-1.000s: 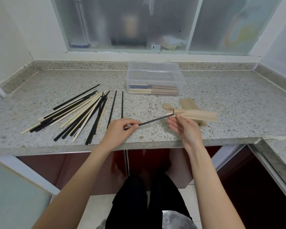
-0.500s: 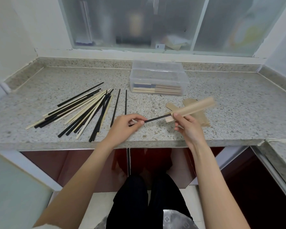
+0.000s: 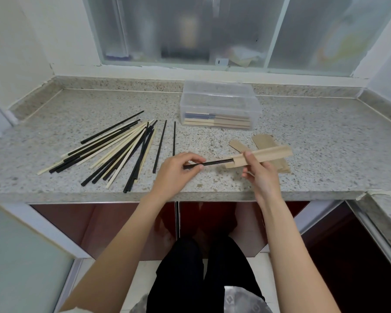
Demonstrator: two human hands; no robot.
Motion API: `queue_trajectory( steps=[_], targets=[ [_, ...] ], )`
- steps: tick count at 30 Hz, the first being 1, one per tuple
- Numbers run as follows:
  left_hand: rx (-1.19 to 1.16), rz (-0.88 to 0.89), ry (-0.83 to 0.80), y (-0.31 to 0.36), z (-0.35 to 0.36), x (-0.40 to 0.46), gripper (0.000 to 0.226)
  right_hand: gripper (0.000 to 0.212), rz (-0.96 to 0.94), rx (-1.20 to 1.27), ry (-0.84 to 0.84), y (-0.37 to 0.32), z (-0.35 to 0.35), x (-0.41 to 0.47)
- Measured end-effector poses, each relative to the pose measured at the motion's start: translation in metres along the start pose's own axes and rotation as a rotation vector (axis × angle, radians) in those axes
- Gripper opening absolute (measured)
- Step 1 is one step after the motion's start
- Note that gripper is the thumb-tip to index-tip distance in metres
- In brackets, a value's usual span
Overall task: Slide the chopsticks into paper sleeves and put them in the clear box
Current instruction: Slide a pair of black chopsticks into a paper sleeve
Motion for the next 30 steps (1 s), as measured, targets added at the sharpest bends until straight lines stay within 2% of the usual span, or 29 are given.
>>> queue_trajectory(
  steps=[5,8,11,13,16,18,20,23,27,29,30],
  targets=[
    [-0.008,-0.016,0.184,-0.006,-0.004,-0.004,0.012,0.014,0.088,0.018,0.029,0.018,0.000,-0.004],
    [0.003,0.004,0.217,-0.006,-0.004,-0.004,0.011,0.018,0.132,0.094,0.023,0.023,0.003,-0.007],
    [-0.006,-0.022,0.152,-0.006,-0.008,0.000,0.017,0.015,0.096,0.118,0.024,0.022,0.000,-0.004],
    [0.046,-0.120,0.148,-0.015,-0.015,0.011,0.029,0.014,0.056,0.128,0.062,0.020,-0.004,-0.001],
    [0.252,-0.271,0.144,-0.037,-0.029,0.033,0.042,0.014,0.073,0.166,0.139,0.019,-0.011,0.005],
    [0.403,-0.364,0.035,-0.047,-0.031,0.047,0.048,0.016,0.091,0.190,0.138,0.018,-0.014,0.009],
    [0.528,-0.425,-0.063,-0.049,-0.031,0.058,0.042,0.018,0.089,0.194,0.122,0.017,-0.015,0.012],
    [0.604,-0.461,-0.100,-0.045,-0.031,0.066,0.014,0.021,0.072,0.183,0.138,0.017,-0.015,0.013],
    [0.501,-0.491,-0.030,-0.042,-0.033,0.050,0.017,0.021,0.056,0.156,0.168,0.018,-0.014,0.011],
    [0.277,-0.496,0.047,-0.042,-0.036,0.033,0.007,0.019,0.055,0.154,0.174,0.018,-0.014,0.010],
    [0.154,-0.470,0.095,-0.040,-0.037,0.023,0.013,0.018,0.054,0.159,0.177,0.018,-0.015,0.010]
  ],
)
Point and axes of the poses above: each hand's wrist, its own x-axis towards the middle knuckle, its own z-axis out of the palm, y = z × x, the point moved 2 cm from there along x, towards the middle knuckle, and after that the axes turned 6 degrees about -x, right-handed, at the moved point
